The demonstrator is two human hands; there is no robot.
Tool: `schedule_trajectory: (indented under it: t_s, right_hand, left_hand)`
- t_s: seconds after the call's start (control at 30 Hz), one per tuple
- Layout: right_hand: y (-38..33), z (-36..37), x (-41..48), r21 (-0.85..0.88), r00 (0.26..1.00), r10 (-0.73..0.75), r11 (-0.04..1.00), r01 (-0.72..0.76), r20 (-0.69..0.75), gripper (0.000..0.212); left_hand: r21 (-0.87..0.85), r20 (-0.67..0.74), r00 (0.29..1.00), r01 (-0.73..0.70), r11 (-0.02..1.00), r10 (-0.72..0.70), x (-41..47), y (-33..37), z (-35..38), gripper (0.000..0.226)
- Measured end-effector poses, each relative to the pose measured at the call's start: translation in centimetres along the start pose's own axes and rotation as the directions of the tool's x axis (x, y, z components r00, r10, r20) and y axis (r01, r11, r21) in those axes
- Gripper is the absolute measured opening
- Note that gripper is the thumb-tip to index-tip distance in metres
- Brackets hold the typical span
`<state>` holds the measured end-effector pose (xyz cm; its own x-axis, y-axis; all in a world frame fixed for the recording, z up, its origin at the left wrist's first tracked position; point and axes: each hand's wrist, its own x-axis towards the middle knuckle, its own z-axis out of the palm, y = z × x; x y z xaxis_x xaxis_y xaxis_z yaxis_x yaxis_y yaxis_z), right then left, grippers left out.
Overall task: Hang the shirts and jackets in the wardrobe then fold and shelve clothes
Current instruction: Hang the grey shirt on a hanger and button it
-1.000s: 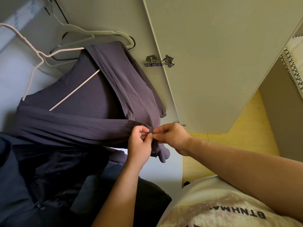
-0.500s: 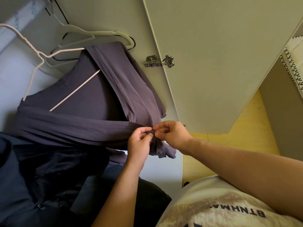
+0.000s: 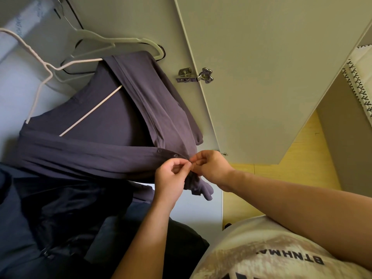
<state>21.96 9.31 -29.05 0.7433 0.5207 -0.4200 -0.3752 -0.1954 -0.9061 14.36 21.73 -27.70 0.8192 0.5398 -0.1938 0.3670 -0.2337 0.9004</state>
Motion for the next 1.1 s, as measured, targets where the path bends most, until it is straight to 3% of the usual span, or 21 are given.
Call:
schedule_trajectory:
  t_s: [0.17, 0.4, 0.57, 0.77, 0.83, 0.97, 1.1]
  right_hand:
    - [0.1, 0.1, 0.1, 0.032, 1.000, -0.013, 0.999, 0.013, 0.000, 0.022]
    - [0.3, 0.3, 0.1, -0.185, 0.994, -0.108, 0.977, 0.104, -0.012, 0.017]
    - [-0.2, -0.1, 0.2, -0.284, 0.986, -0.143, 0.945, 0.161, 0.083, 0.013]
    - [-0.4, 0.0, 0.2, -0.143, 0.992, -0.065, 0.986, 0.081, 0.113, 0.018]
    - [-0.6, 0.1, 0.1, -0.124, 0.988, -0.021, 0.991, 0.041, 0.153, 0.020]
    - [-0.9, 0.2, -0.1, -0.107, 0.980, 0.051, 0.994, -0.031, 0.191, 0.026]
    - [-0.8, 0.3, 0.0, -0.120, 0.984, 0.066, 0.992, -0.046, 0.166, 0.027]
  left_hand:
    - [-0.024, -0.007, 0.999, 0.037, 0.999, -0.037, 0.5, -0.1, -0.1, 0.018]
    - [-0.078, -0.001, 0.997, 0.077, 0.994, -0.077, 0.3, 0.0, 0.0, 0.017]
    - [-0.236, -0.026, 0.982, 0.176, 0.956, -0.187, 0.5, 0.1, -0.1, 0.016]
    - [-0.323, -0.082, 0.970, 0.192, 0.927, -0.230, 0.6, -0.8, 0.3, 0.009]
    - [-0.269, -0.125, 0.972, 0.161, 0.950, -0.200, 0.5, -1.2, 0.2, 0.012]
    - [0.037, -0.206, 0.976, 0.082, 0.996, -0.073, 0.1, -1.5, 0.0, 0.021]
    - [0.134, -0.193, 0.981, 0.036, 0.990, -0.010, -0.3, -0.8, 0.3, 0.026]
